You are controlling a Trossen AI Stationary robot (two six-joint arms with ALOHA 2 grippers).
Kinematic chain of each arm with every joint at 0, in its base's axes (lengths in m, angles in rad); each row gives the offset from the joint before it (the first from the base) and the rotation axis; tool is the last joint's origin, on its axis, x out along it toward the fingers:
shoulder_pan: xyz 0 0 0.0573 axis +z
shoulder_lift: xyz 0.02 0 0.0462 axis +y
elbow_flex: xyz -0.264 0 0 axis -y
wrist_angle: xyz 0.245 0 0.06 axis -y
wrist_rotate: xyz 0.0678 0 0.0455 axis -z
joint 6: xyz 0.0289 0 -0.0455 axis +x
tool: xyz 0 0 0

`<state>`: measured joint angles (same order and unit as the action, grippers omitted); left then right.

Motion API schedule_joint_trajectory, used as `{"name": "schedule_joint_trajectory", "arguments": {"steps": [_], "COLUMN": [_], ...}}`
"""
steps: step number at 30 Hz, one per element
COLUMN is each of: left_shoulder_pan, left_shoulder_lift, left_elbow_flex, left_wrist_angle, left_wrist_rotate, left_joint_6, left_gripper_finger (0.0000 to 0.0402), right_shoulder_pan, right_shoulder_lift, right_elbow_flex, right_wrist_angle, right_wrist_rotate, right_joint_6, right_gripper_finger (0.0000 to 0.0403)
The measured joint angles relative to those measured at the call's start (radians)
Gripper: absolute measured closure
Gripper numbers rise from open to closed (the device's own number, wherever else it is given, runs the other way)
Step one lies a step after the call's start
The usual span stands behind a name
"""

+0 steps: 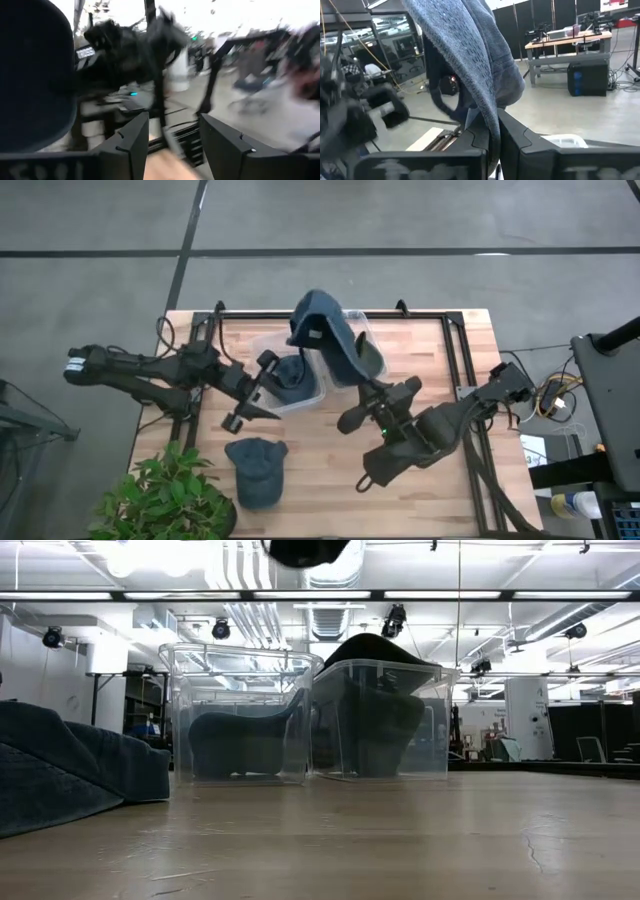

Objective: Pick & Place hat
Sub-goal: Put the right dark blue cap into the left transparent bin

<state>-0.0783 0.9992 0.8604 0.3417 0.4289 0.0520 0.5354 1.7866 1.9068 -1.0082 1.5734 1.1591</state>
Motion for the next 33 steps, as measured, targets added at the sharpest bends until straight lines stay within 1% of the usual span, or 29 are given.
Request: {"name": "schedule_joint_trajectory", "arguments": {"steps": [3, 6, 7, 9, 11, 13, 15, 17, 20, 23, 27, 33], "left_shoulder_pan": [-0.048, -0.098, -0.111, -0.134, -0.153, -0.171, -0.183, -0.187, -0.188, -0.203, -0.223, -0.233], "left_shoulder_lift": [0.022, 0.057, 0.075, 0.122, 0.173, 0.223, 0.271, 0.309, 0.344, 0.349, 0.329, 0.304], "left_elbow_flex": [0.000, 0.000, 0.000, 0.000, 0.000, 0.000, 0.001, 0.003, 0.003, 0.003, 0.003, 0.003], "left_wrist_angle": [0.018, 0.064, 0.075, 0.120, 0.161, 0.198, 0.230, 0.265, 0.345, 0.407, 0.492, 0.463], "left_wrist_rotate": [-0.112, -0.237, -0.264, -0.292, -0.313, -0.374, -0.442, -0.507, -0.579, -0.643, -0.732, -0.862], "left_joint_6": [0.219, 0.511, 0.620, 0.784, 0.903, 0.992, 1.050, 1.111, 1.127, 1.137, 1.178, 1.309], "left_gripper_finger": [0.0234, 0.0234, 0.0234, 0.0234, 0.0234, 0.0234, 0.0234, 0.0234, 0.0234, 0.0234, 0.0234, 0.0234], "right_shoulder_pan": [0.000, 0.000, -0.002, -0.010, -0.020, -0.031, -0.039, -0.040, -0.039, -0.038, -0.040, -0.038], "right_shoulder_lift": [-0.001, 0.000, 0.000, 0.000, 0.001, 0.003, 0.003, 0.003, 0.003, 0.003, 0.003, 0.004], "right_elbow_flex": [0.056, 0.084, 0.085, 0.082, 0.073, 0.064, 0.057, 0.049, 0.039, 0.024, 0.007, 0.045], "right_wrist_angle": [0.006, 0.019, 0.035, 0.077, 0.130, 0.193, 0.270, 0.343, 0.405, 0.407, 0.409, 0.421], "right_wrist_rotate": [0.000, -0.008, -0.012, -0.032, -0.064, -0.105, -0.135, -0.139, -0.140, -0.150, -0.187, -0.190], "right_joint_6": [-0.053, -0.094, -0.110, -0.142, -0.178, -0.230, -0.310, -0.393, -0.484, -0.481, -0.467, -0.484], "right_gripper_finger": [0.0390, 0.0390, 0.0390, 0.0390, 0.0390, 0.0390, 0.0390, 0.0390, 0.0390, 0.0390, 0.0390, 0.0390]}}
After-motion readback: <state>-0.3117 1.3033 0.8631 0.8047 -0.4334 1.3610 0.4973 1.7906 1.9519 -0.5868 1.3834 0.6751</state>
